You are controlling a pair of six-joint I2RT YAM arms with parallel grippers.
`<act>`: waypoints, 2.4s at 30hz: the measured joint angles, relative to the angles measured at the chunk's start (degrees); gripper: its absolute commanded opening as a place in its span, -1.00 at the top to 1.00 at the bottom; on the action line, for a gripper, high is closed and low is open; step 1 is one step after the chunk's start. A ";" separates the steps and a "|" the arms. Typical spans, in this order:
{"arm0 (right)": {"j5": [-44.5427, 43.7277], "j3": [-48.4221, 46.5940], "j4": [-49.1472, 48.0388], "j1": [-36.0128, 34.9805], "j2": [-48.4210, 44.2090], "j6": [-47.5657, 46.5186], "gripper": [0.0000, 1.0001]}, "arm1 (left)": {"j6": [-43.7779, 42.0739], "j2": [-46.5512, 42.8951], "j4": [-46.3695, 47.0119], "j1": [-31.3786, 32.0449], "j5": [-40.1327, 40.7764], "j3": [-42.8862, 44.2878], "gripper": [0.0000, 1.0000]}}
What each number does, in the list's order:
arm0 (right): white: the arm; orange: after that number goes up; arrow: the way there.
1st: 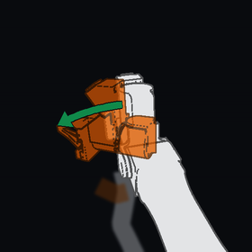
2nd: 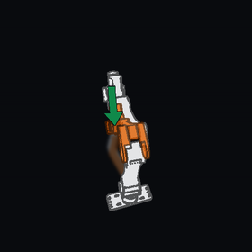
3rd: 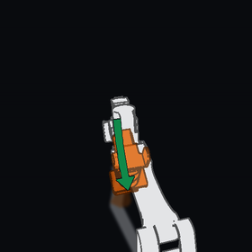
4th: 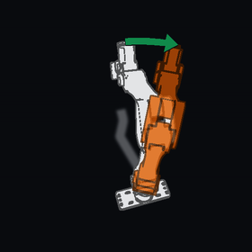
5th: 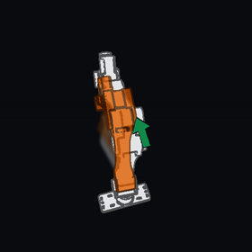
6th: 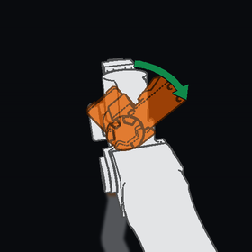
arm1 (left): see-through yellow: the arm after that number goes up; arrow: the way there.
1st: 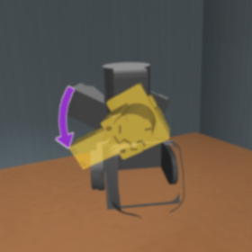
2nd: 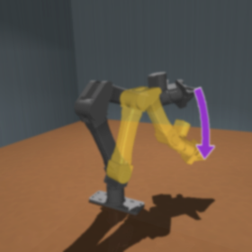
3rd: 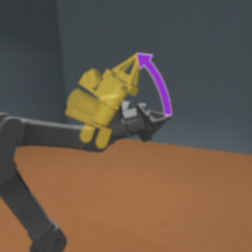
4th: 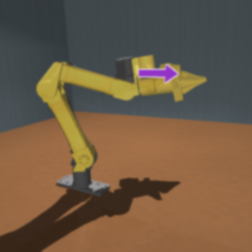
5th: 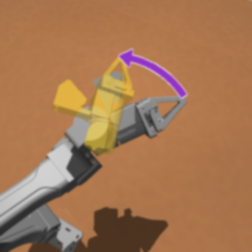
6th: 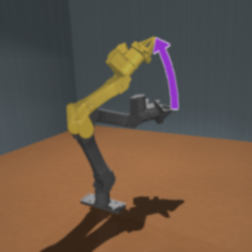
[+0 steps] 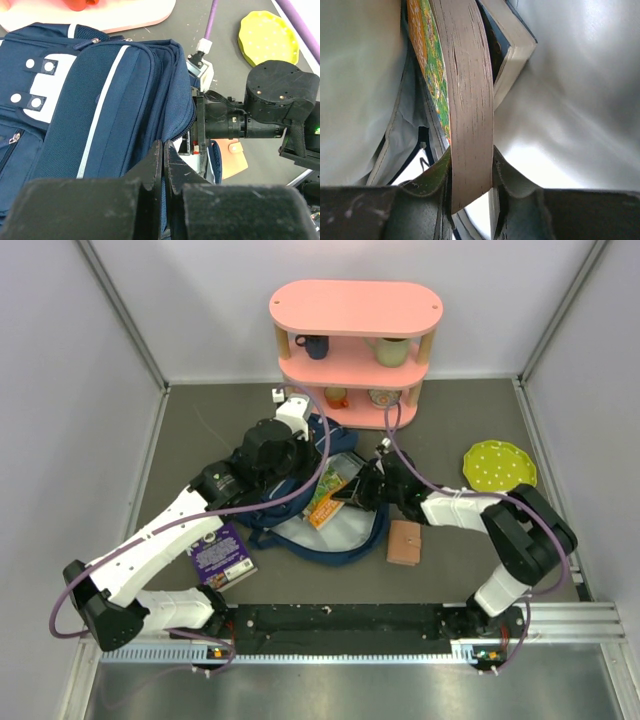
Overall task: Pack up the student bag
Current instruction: Place the book in the student bag, then adjust the student bag at the center of the board.
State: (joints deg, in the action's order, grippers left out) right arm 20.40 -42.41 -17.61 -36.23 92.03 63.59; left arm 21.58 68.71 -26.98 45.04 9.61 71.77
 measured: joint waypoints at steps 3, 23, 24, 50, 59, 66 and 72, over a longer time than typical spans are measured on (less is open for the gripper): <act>0.52 -1.36 -1.66 0.00 2.12 0.57 1.00 | 0.04 0.00 0.04 -0.07 -0.66 -0.04 1.00; -4.13 -17.90 1.09 -1.42 15.65 -0.13 -0.33 | -0.55 0.02 1.36 -0.76 -3.04 -0.42 1.00; -4.55 -16.90 0.92 -1.49 14.91 -0.66 -0.47 | -0.55 0.02 1.36 -0.76 -3.15 -0.55 1.00; -28.85 -3.39 22.58 -1.79 -20.33 -19.08 -0.52 | 1.01 -0.61 2.32 -0.92 -2.23 -1.86 1.00; -35.56 -12.02 31.58 -1.79 -7.39 -25.53 -0.30 | 1.75 -0.81 2.56 -0.94 -2.36 -2.93 1.00; -39.19 -17.55 36.22 -1.79 -2.80 -30.91 0.30 | 2.29 -0.96 2.58 -0.98 -2.73 -3.04 1.00; -40.54 -17.64 38.34 -1.79 -2.80 -33.33 0.77 | 2.27 -0.96 2.60 -0.98 -2.91 -3.04 1.00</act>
State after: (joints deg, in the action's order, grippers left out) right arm -20.14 -60.05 20.73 -38.02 89.23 30.26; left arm 23.86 67.75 -24.38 44.05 6.70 68.73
